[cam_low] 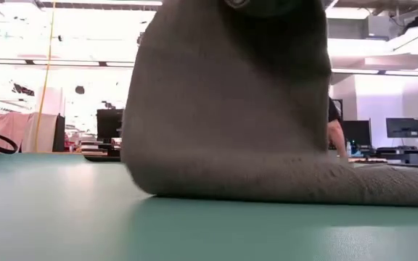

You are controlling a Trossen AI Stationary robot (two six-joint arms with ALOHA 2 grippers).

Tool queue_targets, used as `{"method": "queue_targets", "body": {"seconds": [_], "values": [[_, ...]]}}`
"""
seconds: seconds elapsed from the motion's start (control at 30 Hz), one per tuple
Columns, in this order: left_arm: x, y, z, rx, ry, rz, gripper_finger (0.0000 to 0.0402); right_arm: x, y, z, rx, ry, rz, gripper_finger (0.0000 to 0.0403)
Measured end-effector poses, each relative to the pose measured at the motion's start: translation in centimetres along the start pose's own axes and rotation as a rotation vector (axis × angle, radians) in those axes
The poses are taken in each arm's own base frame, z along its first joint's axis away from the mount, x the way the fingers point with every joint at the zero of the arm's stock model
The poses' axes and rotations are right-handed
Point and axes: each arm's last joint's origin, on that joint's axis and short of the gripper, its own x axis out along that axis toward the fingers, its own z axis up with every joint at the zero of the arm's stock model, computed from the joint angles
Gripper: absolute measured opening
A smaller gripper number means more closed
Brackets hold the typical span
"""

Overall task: Roll towel
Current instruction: Roll the gray towel

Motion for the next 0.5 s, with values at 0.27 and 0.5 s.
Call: {"method": "queue_targets", "body": {"seconds": [0.27, 0.5], "values": [[3.0, -0.4, -0.3, 0.027, -0.004, -0.047, 0.0000, -10.1, -1.9, -4.2, -0.063, -0.336, 0.117, 0.0007], [3.6, 0.3, 0.7, 0.039, -0.138, -0.122, 0.0000, -13.8, -8.3, -5.6, -0.008, -0.448, 0.210, 0.0007]]}}
